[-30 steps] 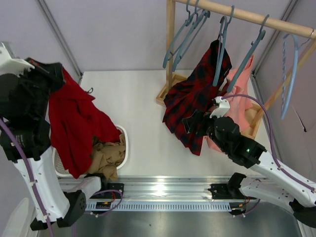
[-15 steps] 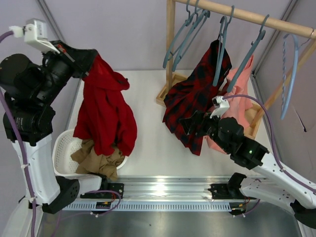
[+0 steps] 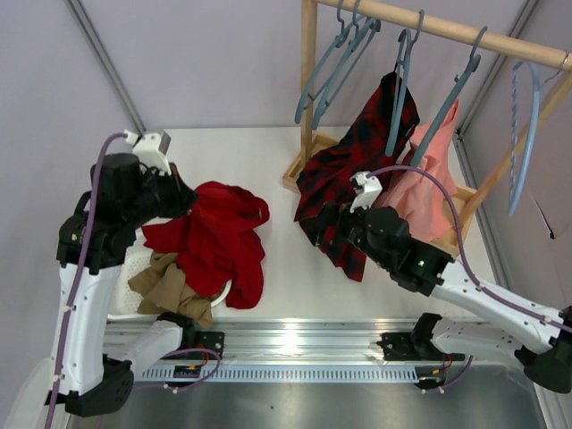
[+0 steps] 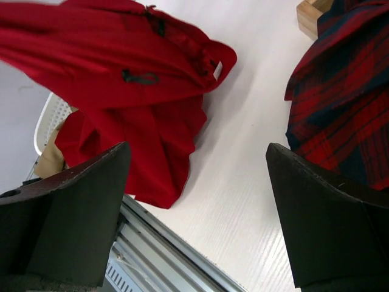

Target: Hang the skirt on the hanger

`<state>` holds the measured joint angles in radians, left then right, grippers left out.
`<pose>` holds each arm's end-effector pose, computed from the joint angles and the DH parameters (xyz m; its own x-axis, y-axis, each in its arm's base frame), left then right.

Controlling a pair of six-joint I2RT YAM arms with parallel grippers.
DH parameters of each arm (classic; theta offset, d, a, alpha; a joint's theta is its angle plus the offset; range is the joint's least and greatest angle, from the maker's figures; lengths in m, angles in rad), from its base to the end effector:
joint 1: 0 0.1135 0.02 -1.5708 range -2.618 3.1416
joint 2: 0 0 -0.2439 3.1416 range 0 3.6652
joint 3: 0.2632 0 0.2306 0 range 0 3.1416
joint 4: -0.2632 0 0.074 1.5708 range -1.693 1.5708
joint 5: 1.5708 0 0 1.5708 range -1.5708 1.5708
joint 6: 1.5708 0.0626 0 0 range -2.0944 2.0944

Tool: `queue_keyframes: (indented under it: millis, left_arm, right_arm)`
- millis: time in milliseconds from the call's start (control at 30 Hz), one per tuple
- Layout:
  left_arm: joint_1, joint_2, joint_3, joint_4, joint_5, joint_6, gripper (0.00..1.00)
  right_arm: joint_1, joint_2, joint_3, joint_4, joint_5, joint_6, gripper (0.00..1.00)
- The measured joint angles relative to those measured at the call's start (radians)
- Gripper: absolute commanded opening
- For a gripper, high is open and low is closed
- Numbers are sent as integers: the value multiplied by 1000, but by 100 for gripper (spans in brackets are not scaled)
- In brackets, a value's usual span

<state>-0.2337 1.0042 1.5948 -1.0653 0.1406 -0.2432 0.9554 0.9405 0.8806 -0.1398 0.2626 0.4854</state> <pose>0.1551 -0.0459 0.4310 -0.5160 -0.1223 -0.8478 0.2332 0.9323 -0.2763 0.1483 0.1816 0.3304 -0.4007 0.2138 -0.8909 -0.5141 0.7524 0.4117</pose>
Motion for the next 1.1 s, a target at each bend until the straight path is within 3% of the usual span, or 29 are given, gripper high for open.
queue_keyframes:
  millis: [267, 500, 833, 1100]
  left_arm:
    - [0, -122, -159, -68, -75, 12, 0]
    - [0, -185, -212, -87, -142, 13, 0]
    - [0, -201, -266, -88, -163, 18, 0]
    - [0, -207, -267, -81, -164, 40, 0]
  right_arm:
    - [-4, 169, -31, 148, -4, 156, 99]
    - [-41, 431, -54, 265, -71, 392, 93]
    - [-89, 531, -106, 494, -133, 695, 93]
    - [-74, 694, -20, 558, -173, 895, 85]
